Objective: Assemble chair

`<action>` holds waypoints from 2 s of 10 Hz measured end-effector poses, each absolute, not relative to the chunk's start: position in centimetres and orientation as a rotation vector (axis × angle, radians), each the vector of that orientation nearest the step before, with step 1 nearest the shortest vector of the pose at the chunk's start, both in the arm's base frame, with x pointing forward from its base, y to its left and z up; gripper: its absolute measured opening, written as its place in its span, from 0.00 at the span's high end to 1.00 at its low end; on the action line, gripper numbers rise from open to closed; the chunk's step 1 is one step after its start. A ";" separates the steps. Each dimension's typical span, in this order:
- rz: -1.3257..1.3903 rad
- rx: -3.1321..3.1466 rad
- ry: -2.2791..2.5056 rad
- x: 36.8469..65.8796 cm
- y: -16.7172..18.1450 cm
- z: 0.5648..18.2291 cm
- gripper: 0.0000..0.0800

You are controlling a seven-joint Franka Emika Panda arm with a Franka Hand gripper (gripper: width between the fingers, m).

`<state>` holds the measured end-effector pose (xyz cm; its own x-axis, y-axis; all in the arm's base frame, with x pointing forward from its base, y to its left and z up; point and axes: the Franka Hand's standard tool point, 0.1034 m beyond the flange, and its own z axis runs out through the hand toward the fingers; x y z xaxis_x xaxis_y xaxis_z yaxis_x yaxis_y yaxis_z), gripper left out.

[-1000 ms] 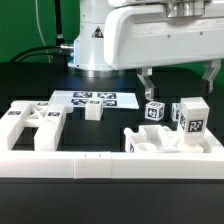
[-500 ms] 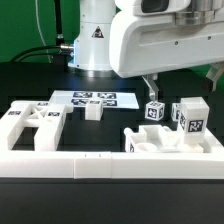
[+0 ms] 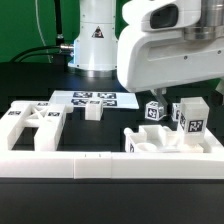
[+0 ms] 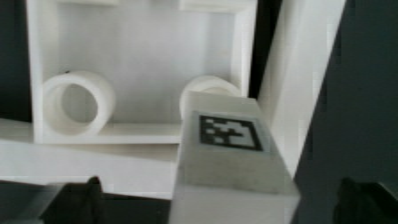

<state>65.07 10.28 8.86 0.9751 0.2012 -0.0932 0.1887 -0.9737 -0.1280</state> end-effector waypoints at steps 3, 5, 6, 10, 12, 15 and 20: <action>0.160 -3.001 -0.332 65.0 10.3 8.7 0.31; 0.160 -3.001 -0.331 65.0 10.3 8.7 0.54; 0.160 -3.001 -0.331 65.0 10.3 8.7 0.64; 0.155 -3.021 -0.174 64.7 10.6 8.7 0.64; 0.135 -3.035 0.119 64.5 11.5 8.7 0.64; 0.099 -3.003 0.468 64.9 11.5 8.7 0.64; 0.094 -2.813 1.175 64.6 11.4 8.7 0.64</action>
Offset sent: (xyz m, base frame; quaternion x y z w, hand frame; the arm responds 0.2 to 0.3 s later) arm 0.0000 0.0000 0.0000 0.0000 0.0000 0.0000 1.0000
